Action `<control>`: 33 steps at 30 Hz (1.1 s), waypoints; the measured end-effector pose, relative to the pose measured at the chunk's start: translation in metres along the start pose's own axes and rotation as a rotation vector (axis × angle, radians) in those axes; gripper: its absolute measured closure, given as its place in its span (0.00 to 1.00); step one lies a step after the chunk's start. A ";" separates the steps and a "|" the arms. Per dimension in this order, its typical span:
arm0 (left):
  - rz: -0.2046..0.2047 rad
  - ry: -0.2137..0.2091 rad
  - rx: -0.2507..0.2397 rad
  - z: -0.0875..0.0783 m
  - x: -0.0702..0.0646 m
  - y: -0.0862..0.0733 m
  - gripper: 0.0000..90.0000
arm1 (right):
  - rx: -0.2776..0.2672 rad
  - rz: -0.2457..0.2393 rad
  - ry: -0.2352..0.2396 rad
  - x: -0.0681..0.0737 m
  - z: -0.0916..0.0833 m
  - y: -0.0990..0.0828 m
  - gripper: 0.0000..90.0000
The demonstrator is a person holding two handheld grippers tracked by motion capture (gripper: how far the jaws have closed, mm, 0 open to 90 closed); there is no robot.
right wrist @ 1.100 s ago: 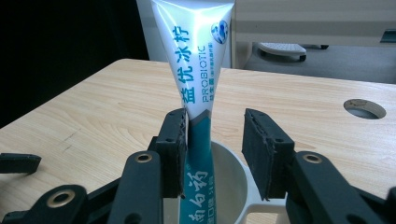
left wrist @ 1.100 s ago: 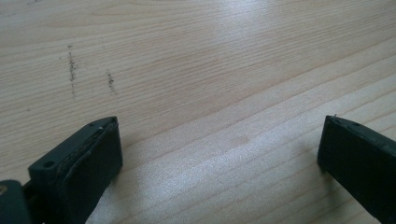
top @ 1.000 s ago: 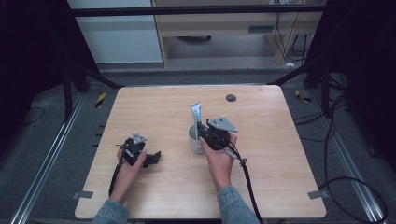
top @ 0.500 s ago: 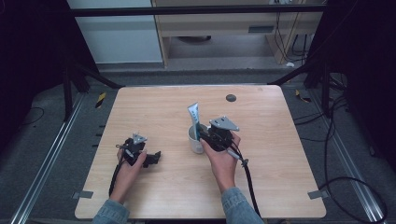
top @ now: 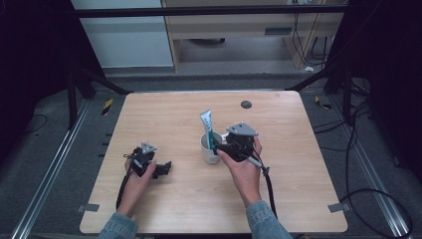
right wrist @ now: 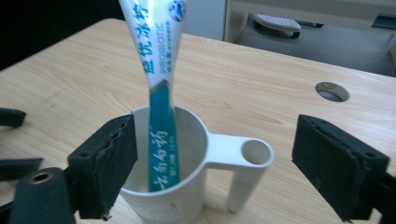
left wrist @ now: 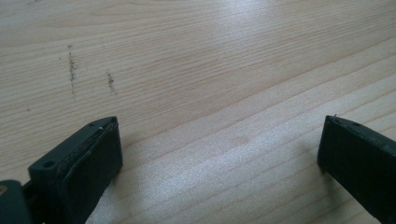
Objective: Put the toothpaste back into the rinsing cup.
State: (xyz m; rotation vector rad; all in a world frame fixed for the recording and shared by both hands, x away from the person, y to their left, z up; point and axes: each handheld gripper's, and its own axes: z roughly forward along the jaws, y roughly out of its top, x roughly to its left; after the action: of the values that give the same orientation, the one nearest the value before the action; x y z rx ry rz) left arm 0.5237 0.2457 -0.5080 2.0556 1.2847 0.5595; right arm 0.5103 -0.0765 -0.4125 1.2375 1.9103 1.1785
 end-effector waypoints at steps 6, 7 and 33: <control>0.000 0.000 0.000 0.000 0.000 0.000 0.00 | 0.014 -0.034 -0.008 -0.011 -0.008 -0.002 0.10; 0.000 0.000 0.000 0.000 0.000 0.000 0.00 | 0.017 -0.041 -0.006 -0.013 -0.010 -0.002 0.10; 0.004 0.000 0.003 0.000 0.000 0.000 0.00 | 0.160 -0.089 -0.122 -0.100 -0.054 -0.038 0.11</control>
State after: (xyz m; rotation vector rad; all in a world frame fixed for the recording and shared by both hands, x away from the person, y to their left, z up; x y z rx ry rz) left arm 0.5235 0.2460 -0.5078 2.0606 1.2829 0.5600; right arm 0.4914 -0.1947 -0.4222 1.2622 1.9768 0.8984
